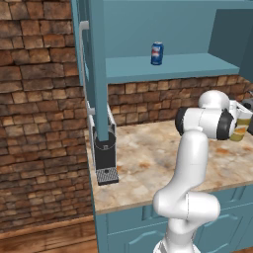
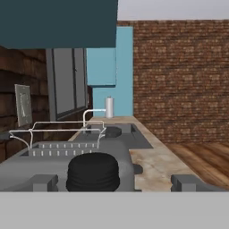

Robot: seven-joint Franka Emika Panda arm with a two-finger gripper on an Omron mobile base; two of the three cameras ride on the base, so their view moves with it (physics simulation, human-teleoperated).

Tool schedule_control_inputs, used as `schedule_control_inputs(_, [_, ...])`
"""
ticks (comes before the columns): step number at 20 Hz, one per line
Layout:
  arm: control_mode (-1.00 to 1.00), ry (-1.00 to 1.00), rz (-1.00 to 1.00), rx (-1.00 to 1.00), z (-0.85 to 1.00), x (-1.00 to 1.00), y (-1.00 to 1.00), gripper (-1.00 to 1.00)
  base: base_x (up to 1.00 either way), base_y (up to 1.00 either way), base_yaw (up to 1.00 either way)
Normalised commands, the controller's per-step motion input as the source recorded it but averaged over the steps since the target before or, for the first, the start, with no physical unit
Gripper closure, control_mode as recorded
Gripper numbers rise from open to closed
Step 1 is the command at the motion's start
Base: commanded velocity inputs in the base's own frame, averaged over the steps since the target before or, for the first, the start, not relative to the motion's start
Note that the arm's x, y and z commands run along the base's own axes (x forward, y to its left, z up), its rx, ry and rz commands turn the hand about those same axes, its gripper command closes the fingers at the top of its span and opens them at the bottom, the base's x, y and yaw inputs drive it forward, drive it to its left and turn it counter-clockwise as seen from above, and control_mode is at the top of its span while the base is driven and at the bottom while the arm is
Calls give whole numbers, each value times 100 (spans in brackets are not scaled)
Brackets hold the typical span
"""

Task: Sort all alcoholic drinks to one cabinet, and non-alcoholic drinks to the other.

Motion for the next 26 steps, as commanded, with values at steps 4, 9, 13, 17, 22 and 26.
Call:
schedule_control_inputs(4, [-100,0,4,1,-16,0,0,-100,0,0,0])
schedule_control_inputs(9, [-100,0,9,5,-6,8,0,-100,0,0,0])
schedule_control_inputs(13, [-100,0,11,7,0,6,0,-100,0,0,0])
schedule_control_inputs(17, [-100,0,9,3,-8,14,0,-100,0,0,0])
schedule_control_inputs(22, [-100,0,6,0,-9,16,-3,100,0,0,0])
schedule_control_inputs(26, [-100,0,3,0,-5,9,-7,100,0,0,0])
